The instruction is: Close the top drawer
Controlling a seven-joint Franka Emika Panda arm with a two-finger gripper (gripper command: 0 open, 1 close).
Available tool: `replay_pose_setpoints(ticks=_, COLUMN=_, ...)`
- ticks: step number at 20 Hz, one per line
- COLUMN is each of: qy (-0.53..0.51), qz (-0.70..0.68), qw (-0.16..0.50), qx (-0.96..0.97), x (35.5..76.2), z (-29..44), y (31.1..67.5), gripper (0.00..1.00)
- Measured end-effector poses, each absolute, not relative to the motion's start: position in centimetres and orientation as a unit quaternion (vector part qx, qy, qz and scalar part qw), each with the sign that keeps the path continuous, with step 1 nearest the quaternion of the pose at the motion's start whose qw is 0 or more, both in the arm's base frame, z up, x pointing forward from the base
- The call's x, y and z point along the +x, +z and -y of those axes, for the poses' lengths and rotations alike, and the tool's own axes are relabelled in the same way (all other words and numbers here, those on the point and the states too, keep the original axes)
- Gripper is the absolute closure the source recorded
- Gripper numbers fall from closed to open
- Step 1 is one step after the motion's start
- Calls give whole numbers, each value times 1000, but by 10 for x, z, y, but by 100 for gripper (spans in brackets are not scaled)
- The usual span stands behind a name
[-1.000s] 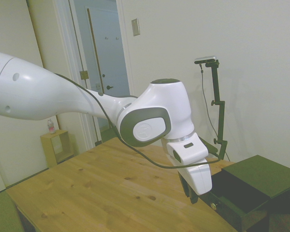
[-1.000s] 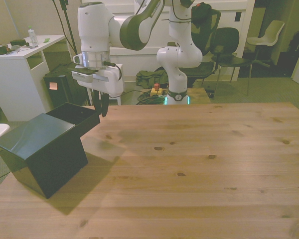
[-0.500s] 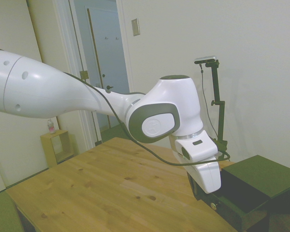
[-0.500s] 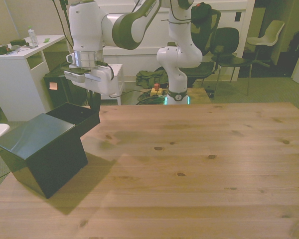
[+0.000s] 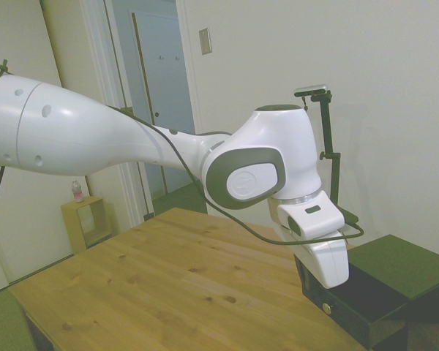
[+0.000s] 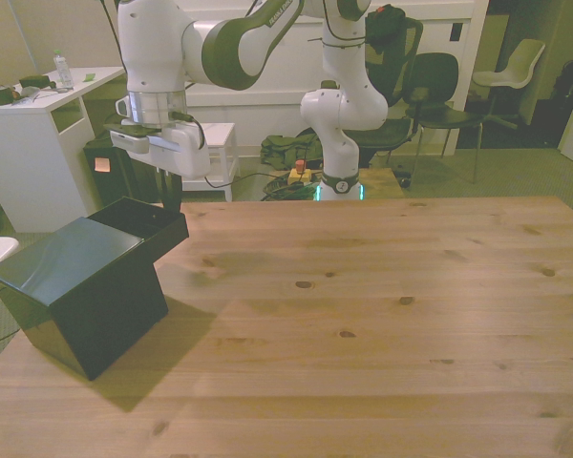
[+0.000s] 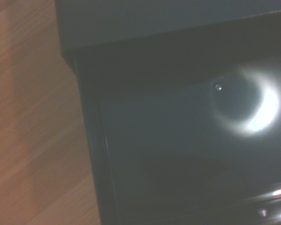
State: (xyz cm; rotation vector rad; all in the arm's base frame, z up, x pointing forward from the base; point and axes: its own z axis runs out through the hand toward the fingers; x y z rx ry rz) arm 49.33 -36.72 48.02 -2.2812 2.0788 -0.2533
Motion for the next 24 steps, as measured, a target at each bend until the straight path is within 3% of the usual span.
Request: replay_pose_setpoints(ticks=24, qy=-101, qz=-664, qw=17, qx=-741, x=521, z=405, y=488, gripper=100)
